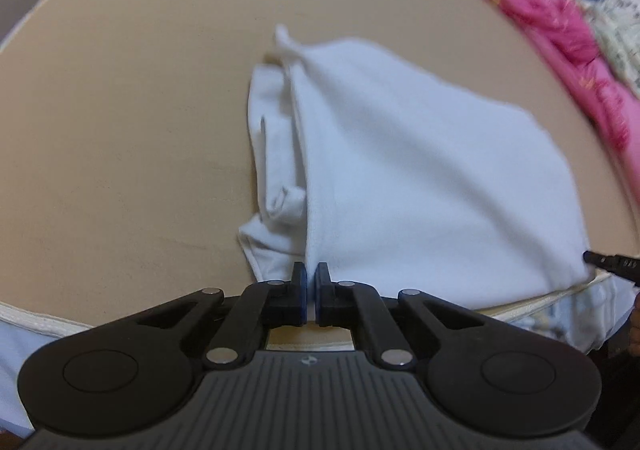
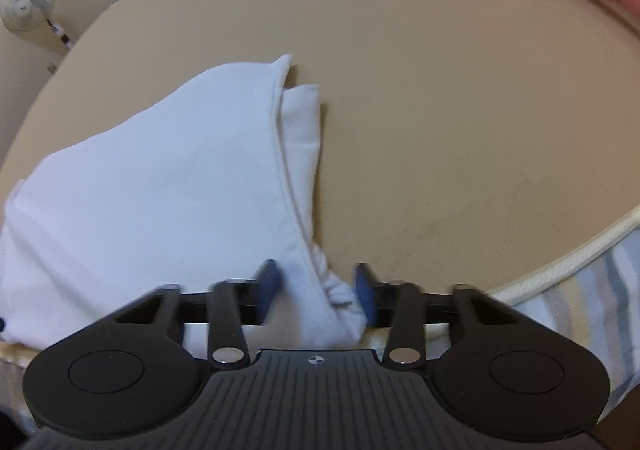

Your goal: Fold small clothes

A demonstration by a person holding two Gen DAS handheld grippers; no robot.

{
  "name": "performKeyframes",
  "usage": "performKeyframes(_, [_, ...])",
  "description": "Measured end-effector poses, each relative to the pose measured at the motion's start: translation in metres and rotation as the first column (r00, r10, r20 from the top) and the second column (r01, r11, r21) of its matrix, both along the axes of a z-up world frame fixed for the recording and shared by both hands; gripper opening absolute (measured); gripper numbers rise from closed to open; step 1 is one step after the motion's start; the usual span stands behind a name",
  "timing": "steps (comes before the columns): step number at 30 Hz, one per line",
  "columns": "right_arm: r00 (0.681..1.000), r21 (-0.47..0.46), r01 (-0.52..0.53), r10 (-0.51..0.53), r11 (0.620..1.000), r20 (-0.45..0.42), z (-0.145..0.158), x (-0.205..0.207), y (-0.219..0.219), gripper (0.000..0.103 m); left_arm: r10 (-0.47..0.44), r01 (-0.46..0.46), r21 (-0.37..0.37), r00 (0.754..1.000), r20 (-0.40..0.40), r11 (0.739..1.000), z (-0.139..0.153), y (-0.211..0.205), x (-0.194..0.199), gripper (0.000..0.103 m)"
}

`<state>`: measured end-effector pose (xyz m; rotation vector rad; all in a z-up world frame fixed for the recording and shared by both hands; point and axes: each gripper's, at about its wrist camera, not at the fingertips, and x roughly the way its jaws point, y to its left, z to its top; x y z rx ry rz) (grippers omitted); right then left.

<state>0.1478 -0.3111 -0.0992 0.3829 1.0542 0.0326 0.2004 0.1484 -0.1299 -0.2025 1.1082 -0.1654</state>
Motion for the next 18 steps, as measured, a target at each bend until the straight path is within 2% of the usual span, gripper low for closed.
performKeyframes(2, [0.995,0.002,0.027,-0.027,1.0,0.093,0.014,-0.012,-0.003,0.003,0.029,-0.028,-0.038,0.999,0.026,0.999,0.008,0.009,-0.009,0.003])
performKeyframes(4, [0.984,0.058,0.088,-0.096,0.994,0.151,0.021,-0.024,-0.013,0.003,0.053,-0.054,-0.017,0.998,-0.024,0.998,0.0,0.012,-0.01,0.003])
performKeyframes(6, [0.991,0.033,0.11,-0.112,0.993,0.07,0.005,-0.021,-0.016,0.003,0.046,-0.043,0.04,0.994,-0.095,0.998,-0.016,0.005,-0.007,0.005])
performKeyframes(7, [0.995,0.011,0.099,-0.1,0.995,0.015,-0.005,-0.017,-0.014,0.005,0.036,-0.026,0.083,0.992,-0.122,0.996,-0.021,0.0,-0.005,0.01])
performKeyframes(8, [0.996,0.0,0.084,-0.084,0.996,-0.034,-0.014,-0.016,-0.011,0.005,0.033,-0.022,0.1,0.993,-0.115,0.995,-0.019,-0.002,-0.006,0.011])
performKeyframes(9, [0.996,-0.016,0.082,-0.083,0.996,-0.031,-0.014,-0.015,-0.009,0.007,0.038,-0.029,0.102,0.996,-0.086,0.994,-0.014,-0.003,-0.008,0.014])
performKeyframes(10, [0.996,-0.046,0.089,-0.089,0.995,-0.009,-0.009,-0.017,-0.008,0.015,0.051,-0.048,0.109,0.998,-0.025,0.993,-0.003,-0.003,-0.013,0.014])
performKeyframes(12, [0.989,-0.129,0.128,-0.116,0.983,0.095,0.011,-0.026,-0.006,0.022,0.061,-0.074,0.121,0.992,0.107,0.99,0.018,-0.004,-0.025,0.014])
performKeyframes(14, [0.975,-0.135,0.128,-0.1,0.982,0.2,0.026,-0.036,-0.003,0.027,0.033,-0.054,0.095,0.978,0.205,0.994,0.033,-0.009,-0.034,0.014])
performKeyframes(16, [0.968,-0.086,0.067,-0.044,0.994,0.248,0.03,-0.039,0.003,0.028,-0.019,-0.003,0.09,0.968,0.248,0.996,0.038,-0.019,-0.037,0.014])
performKeyframes(18, [0.97,-0.058,-0.009,0.022,0.998,0.243,0.023,-0.036,0.012,0.028,-0.054,0.03,0.106,0.971,0.233,0.994,0.032,-0.028,-0.033,0.014])
